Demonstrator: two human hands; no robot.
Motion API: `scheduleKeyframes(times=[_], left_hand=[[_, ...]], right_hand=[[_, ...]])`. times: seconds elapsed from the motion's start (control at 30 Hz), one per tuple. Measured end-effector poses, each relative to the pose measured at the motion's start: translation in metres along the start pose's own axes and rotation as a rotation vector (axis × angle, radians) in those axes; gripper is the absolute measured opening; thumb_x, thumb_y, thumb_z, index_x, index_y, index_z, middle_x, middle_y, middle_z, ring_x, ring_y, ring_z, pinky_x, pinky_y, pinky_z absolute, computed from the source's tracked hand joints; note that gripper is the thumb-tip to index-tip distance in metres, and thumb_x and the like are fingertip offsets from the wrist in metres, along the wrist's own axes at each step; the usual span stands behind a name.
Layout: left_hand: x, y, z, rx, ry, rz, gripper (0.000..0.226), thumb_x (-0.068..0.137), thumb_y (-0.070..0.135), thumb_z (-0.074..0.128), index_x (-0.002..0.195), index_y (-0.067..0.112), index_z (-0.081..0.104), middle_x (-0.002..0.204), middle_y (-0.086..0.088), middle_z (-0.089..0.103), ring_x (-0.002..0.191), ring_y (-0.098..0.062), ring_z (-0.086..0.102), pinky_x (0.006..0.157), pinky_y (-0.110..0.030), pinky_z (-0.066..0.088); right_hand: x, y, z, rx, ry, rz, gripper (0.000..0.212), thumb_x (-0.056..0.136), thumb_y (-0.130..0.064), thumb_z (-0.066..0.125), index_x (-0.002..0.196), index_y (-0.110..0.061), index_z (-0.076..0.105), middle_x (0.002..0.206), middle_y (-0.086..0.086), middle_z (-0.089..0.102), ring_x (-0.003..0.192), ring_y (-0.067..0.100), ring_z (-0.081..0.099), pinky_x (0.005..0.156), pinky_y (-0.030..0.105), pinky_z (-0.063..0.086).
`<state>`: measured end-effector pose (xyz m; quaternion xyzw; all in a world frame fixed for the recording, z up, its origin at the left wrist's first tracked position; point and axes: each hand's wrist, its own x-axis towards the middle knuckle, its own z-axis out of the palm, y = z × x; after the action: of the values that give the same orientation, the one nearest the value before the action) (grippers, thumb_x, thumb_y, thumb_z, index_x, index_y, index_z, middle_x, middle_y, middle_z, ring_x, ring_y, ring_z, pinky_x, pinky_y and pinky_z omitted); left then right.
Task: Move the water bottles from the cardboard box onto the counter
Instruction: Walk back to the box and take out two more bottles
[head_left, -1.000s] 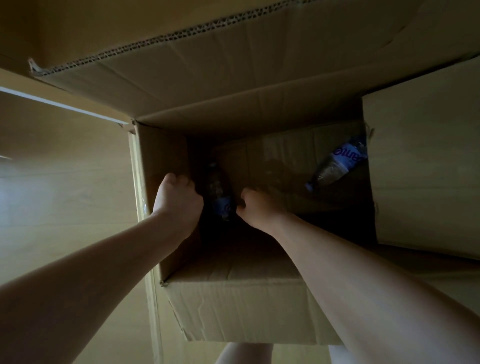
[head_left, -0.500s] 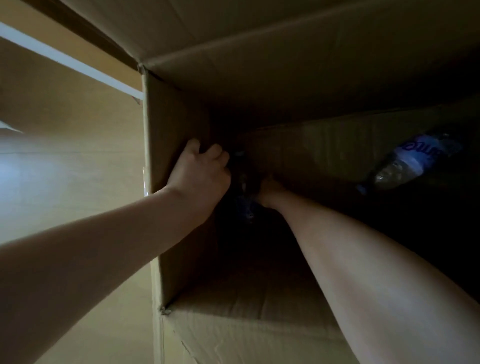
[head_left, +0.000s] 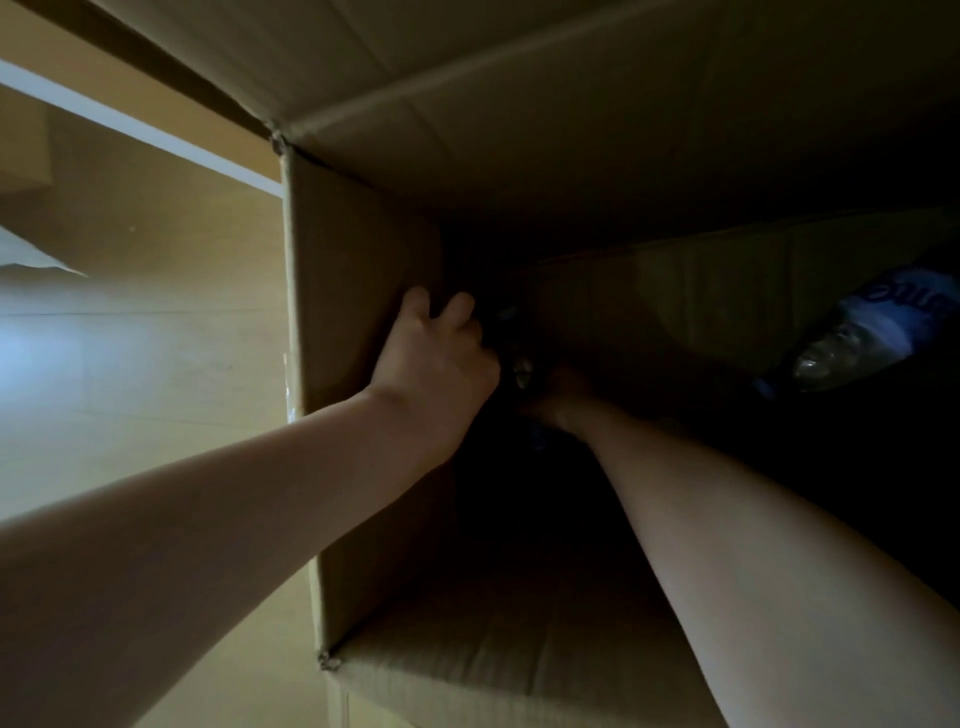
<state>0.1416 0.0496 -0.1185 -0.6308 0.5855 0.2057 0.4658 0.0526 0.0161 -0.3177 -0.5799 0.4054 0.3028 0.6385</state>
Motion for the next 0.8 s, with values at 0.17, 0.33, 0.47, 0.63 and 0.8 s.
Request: scheduleKeyframes(times=[0.17, 0.33, 0.47, 0.63, 0.8], left_hand=[[-0.012, -0.005, -0.001, -0.224, 0.044, 0.027, 0.040, 0.091, 0.019, 0.047, 0.131, 0.028, 0.047, 0.133, 0.000, 0.046, 0.130, -0.024, 0.031, 0.106, -0.041, 0.024], [-0.025, -0.003, -0.015, -0.580, 0.030, 0.063, 0.043, 0.092, 0.015, 0.048, 0.132, 0.031, 0.051, 0.135, 0.006, 0.048, 0.132, -0.016, 0.036, 0.109, -0.029, 0.023], [-0.032, 0.000, -0.028, -0.807, 0.029, -0.018, 0.036, 0.094, 0.015, 0.048, 0.125, 0.030, 0.056, 0.129, 0.004, 0.055, 0.124, -0.015, 0.045, 0.101, -0.030, 0.037], [-0.043, 0.004, -0.050, -0.947, 0.016, -0.134, 0.028, 0.098, 0.023, 0.044, 0.119, 0.028, 0.060, 0.123, 0.000, 0.061, 0.111, -0.019, 0.055, 0.082, -0.030, 0.045], [-0.055, 0.011, -0.077, -1.149, 0.035, -0.174, 0.025, 0.099, 0.030, 0.040, 0.110, 0.028, 0.062, 0.107, 0.000, 0.069, 0.097, -0.022, 0.061, 0.081, -0.036, 0.051]], right_hand=[[-0.060, 0.003, -0.036, 0.145, 0.096, -0.118, 0.059, 0.077, -0.007, 0.079, 0.130, -0.009, 0.052, 0.125, 0.007, 0.060, 0.118, 0.022, 0.055, 0.091, 0.025, 0.045], [-0.134, -0.005, -0.083, 0.307, 0.104, -0.117, 0.061, 0.078, -0.006, 0.077, 0.129, -0.013, 0.045, 0.117, -0.001, 0.059, 0.106, 0.010, 0.057, 0.082, 0.020, 0.044], [-0.173, -0.026, -0.114, 0.371, 0.067, -0.099, 0.031, 0.083, -0.008, 0.073, 0.104, -0.023, 0.056, 0.115, 0.005, 0.066, 0.091, 0.008, 0.063, 0.070, 0.017, 0.048], [-0.216, -0.049, -0.137, 0.353, 0.043, -0.023, 0.051, 0.083, -0.030, 0.073, 0.125, -0.023, 0.044, 0.118, 0.001, 0.062, 0.104, 0.017, 0.061, 0.077, 0.035, 0.055], [-0.241, -0.064, -0.142, 0.407, 0.024, -0.015, 0.052, 0.082, -0.033, 0.074, 0.123, -0.024, 0.042, 0.121, 0.003, 0.060, 0.108, 0.018, 0.060, 0.085, 0.042, 0.055]])
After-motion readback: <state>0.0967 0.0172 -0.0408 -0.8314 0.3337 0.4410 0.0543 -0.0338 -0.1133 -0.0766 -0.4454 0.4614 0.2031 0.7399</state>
